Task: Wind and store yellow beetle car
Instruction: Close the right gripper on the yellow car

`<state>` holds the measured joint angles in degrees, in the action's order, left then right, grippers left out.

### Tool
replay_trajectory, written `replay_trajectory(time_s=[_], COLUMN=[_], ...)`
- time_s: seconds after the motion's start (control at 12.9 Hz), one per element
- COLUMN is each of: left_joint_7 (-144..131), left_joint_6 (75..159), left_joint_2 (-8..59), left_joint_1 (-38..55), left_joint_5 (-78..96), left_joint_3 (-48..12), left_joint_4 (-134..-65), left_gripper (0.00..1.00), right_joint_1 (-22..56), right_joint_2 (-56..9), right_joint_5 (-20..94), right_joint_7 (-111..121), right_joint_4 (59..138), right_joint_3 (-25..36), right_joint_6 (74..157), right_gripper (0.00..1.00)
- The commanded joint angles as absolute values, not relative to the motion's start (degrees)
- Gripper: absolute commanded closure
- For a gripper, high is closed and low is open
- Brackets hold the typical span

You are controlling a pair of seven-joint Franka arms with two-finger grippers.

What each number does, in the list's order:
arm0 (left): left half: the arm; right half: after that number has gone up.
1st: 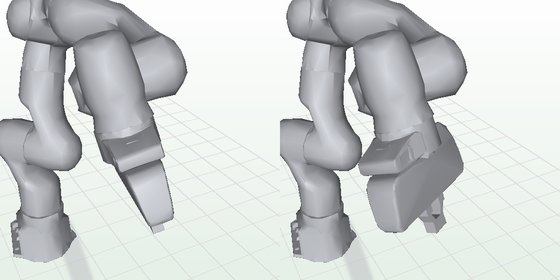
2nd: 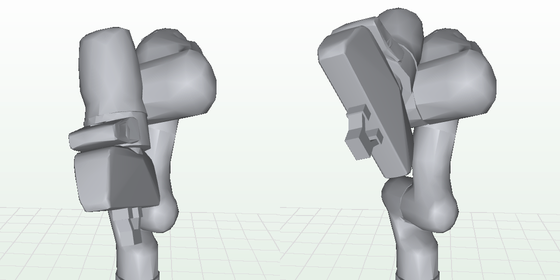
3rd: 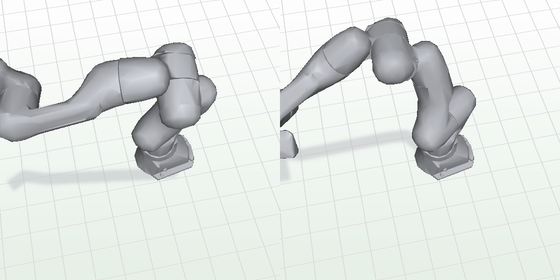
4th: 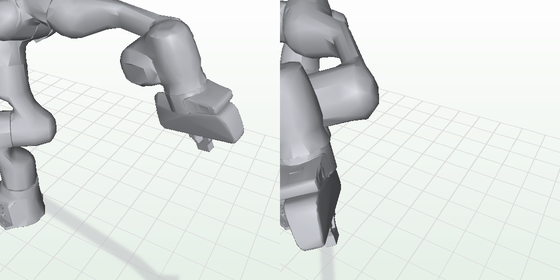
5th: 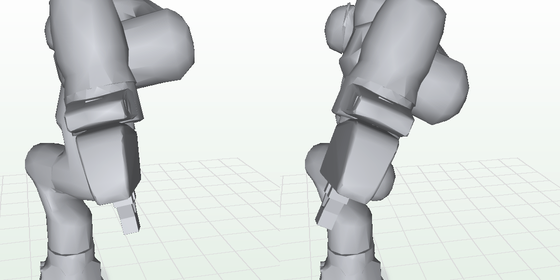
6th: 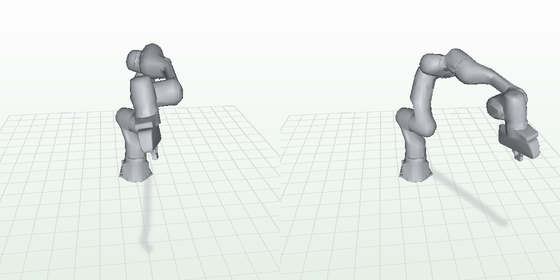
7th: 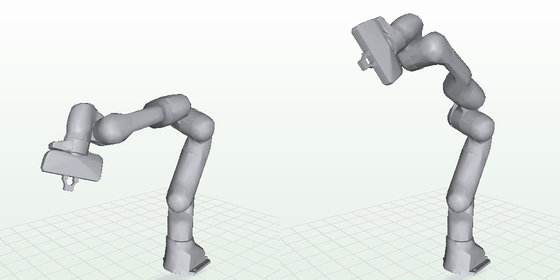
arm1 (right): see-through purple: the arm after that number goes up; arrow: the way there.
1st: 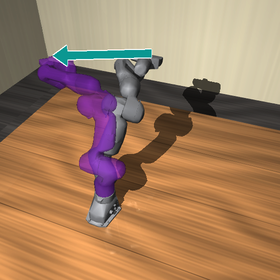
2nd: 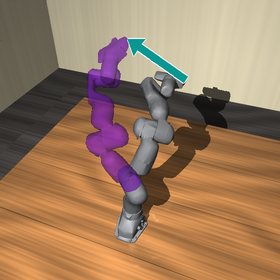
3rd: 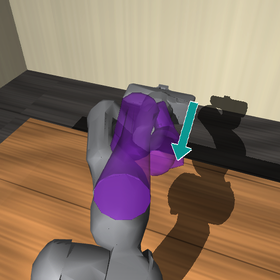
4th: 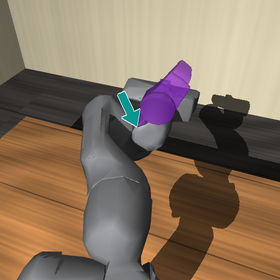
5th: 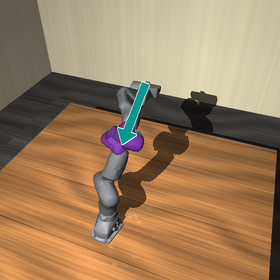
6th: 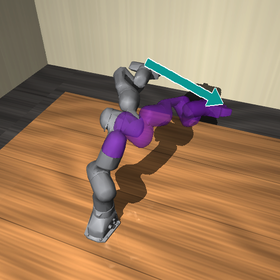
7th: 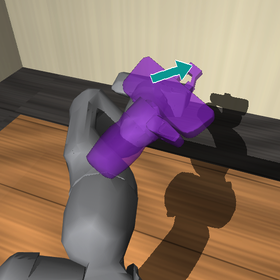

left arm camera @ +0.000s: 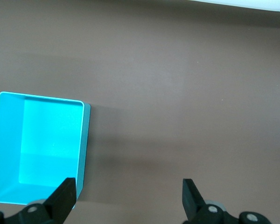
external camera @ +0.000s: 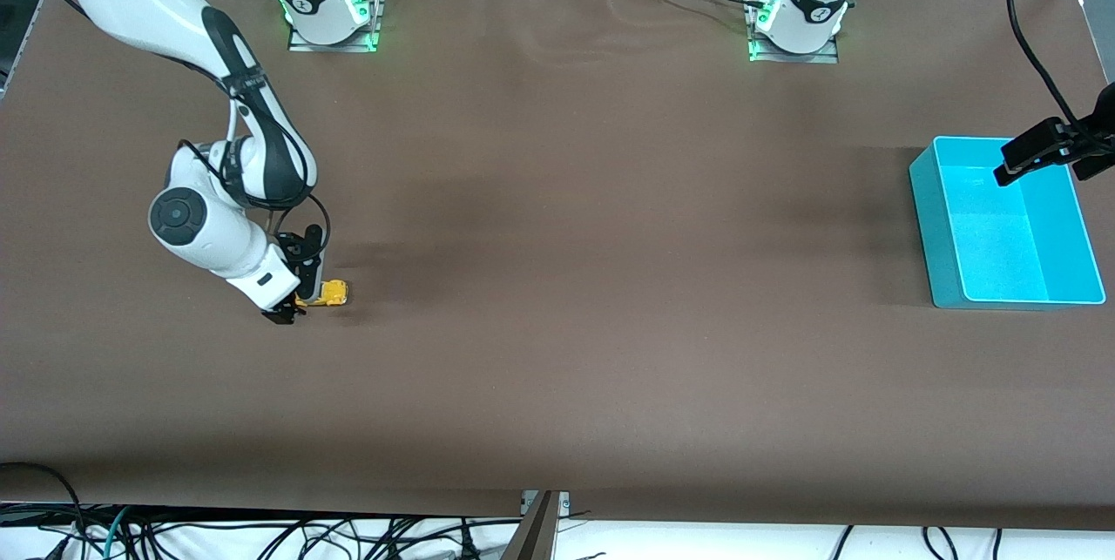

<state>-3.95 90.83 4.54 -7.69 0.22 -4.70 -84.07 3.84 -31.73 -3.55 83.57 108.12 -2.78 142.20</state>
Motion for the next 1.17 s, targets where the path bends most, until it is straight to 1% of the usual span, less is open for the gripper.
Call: replay_trajectory(time_s=[0.0, 0.39, 0.47, 0.62, 0.7, 0.78, 0.93, 1.01, 1.09], left_joint_7=[-3.3, -3.3, -3.3, -3.3, -3.3, -3.3, -3.3, -3.3, -3.3], left_joint_6=[89.8, 89.8, 89.8, 89.8, 89.8, 89.8, 89.8, 89.8, 89.8], left_joint_2=[5.4, 5.4, 5.4, 5.4, 5.4, 5.4, 5.4, 5.4, 5.4], left_joint_1=[-8.2, -8.2, -8.2, -8.2, -8.2, -8.2, -8.2, -8.2, -8.2], left_joint_5=[-0.4, -0.4, -0.4, -0.4, -0.4, -0.4, -0.4, -0.4, -0.4], left_joint_3=[-5.2, -5.2, -5.2, -5.2, -5.2, -5.2, -5.2, -5.2, -5.2], left_joint_4=[-82.2, -82.2, -82.2, -82.2, -82.2, -82.2, -82.2, -82.2, -82.2], left_gripper=[0.0, 0.0, 0.0, 0.0, 0.0, 0.0, 0.0, 0.0, 0.0], right_joint_1=[3.3, 3.3, 3.2, 3.2, 3.2, 3.0, 2.6, 2.6, 2.6], right_joint_2=[-32.7, -32.9, -32.6, -32.3, -32.2, -32.2, -32.2, -32.2, -32.2], right_joint_5=[-3.3, -3.3, -3.3, -3.3, -3.3, -3.3, -3.3, -3.3, -3.3], right_joint_7=[86.9, 90.6, 90.7, 91.4, 91.4, 91.4, 91.4, 91.4, 91.4], right_joint_4=[108.5, 109.1, 109.6, 110.2, 110.6, 111.2, 111.4, 111.4, 111.4], right_joint_3=[-3.3, -3.3, -3.3, -3.3, -3.3, -3.3, -3.3, -3.3, -3.3], right_joint_6=[144.7, 145.0, 145.0, 145.5, 145.8, 146.3, 146.7, 146.7, 146.7], right_gripper=[0.0, 0.01, 0.04, 0.18, 0.19, 0.26, 0.47, 0.49, 0.62])
